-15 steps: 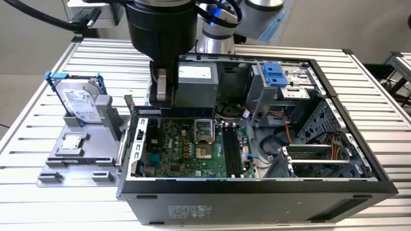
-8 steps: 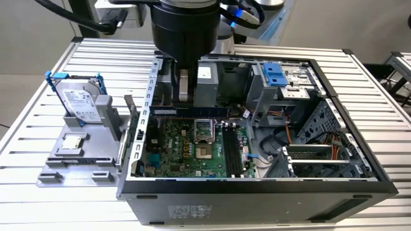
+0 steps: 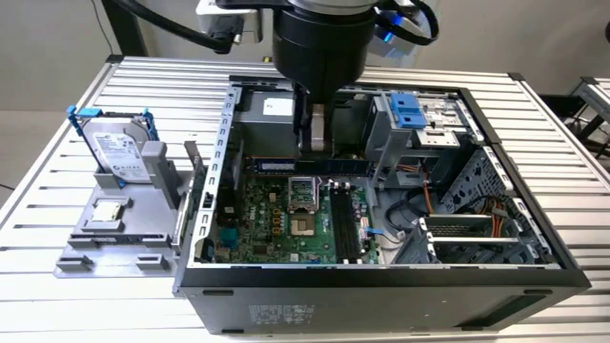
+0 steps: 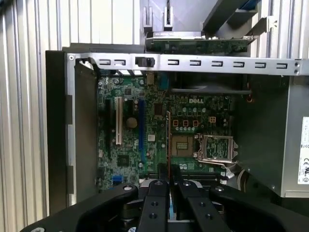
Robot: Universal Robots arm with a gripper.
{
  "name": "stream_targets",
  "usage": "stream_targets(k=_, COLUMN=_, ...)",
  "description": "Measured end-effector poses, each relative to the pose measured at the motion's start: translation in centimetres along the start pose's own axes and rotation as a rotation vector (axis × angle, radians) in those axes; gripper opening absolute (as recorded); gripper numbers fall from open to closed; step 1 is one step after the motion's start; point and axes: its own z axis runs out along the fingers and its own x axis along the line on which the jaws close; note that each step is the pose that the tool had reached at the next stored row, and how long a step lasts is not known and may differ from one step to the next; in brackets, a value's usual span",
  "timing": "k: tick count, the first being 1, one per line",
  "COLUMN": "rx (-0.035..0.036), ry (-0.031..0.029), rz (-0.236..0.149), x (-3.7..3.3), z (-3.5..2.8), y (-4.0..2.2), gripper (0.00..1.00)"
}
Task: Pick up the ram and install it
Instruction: 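Pick up the ram and move it above insertion slot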
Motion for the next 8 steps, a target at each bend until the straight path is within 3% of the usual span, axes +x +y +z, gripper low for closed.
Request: stream_targets(k=8, rx=0.0, ry=0.0001, rz=0.0, x=-0.02, z=-0.06, y=-3.3, gripper=0.0)
